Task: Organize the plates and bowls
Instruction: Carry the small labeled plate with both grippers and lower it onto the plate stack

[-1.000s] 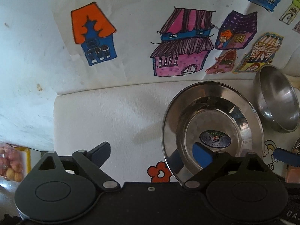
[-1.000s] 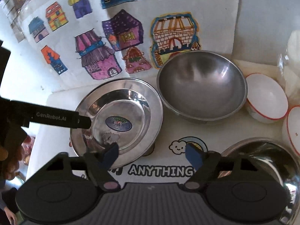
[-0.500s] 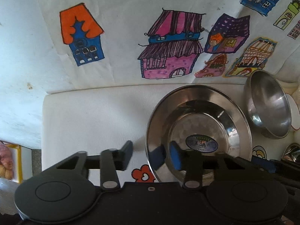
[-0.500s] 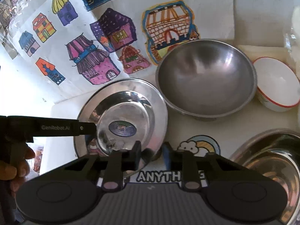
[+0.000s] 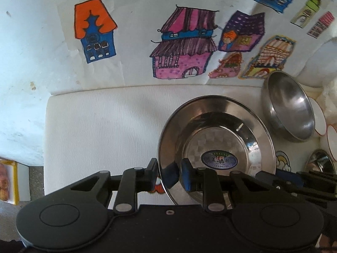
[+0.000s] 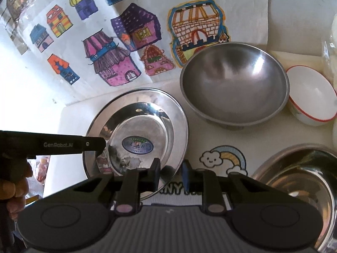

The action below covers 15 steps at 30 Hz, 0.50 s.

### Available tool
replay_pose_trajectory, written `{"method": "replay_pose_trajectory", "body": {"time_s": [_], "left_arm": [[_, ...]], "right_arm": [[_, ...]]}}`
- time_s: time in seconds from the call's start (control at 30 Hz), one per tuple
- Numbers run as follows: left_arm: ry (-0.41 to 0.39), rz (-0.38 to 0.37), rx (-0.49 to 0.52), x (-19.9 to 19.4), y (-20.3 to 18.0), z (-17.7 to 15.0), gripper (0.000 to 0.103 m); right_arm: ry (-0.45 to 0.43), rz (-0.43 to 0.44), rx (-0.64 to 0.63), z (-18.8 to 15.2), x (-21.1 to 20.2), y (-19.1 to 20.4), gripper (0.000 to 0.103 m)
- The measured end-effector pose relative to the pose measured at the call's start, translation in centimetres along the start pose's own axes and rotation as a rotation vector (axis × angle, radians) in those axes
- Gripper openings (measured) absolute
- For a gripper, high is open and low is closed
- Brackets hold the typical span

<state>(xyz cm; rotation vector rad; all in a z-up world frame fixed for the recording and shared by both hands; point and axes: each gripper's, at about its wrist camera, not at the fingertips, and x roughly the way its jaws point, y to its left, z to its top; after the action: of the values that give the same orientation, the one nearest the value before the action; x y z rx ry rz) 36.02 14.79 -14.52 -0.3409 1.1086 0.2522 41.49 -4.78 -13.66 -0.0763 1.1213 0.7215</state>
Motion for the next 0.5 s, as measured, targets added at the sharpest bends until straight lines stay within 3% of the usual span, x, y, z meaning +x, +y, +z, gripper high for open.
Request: {"method": "replay_pose_trajectory", "body": {"time_s": [0.5], "left_arm": [[-0.079,-0.052,0.004,-5.7,-1.8,-3.1,0.028]], "right_arm": [[-0.064,-0.001,-0.063,-2.5,-5.6,0.8,0.024]]}}
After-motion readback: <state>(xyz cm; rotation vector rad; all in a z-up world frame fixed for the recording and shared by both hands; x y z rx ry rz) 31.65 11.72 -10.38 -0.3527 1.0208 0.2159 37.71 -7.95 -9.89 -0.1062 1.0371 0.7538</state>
